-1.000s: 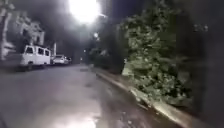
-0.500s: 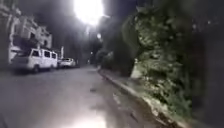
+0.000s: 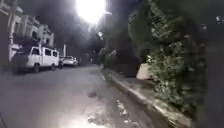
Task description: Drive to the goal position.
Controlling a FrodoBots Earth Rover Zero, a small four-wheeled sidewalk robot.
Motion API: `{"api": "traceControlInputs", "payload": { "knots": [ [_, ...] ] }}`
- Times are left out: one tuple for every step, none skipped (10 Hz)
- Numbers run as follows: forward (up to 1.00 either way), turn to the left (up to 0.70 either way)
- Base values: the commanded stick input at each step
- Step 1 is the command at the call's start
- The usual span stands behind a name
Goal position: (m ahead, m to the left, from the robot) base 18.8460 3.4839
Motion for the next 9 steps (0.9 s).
{"api": "traceControlInputs", "payload": {
  "knots": [
    [0.7, 0.0],
    [0.7, 0.0],
    [0.7, 0.0],
    [0.7, 0.0],
    [0.7, 0.0],
    [0.7, 0.0],
    [0.7, 0.22],
    [0.7, 0.35],
    [0.7, 0.25]
  ]
}}
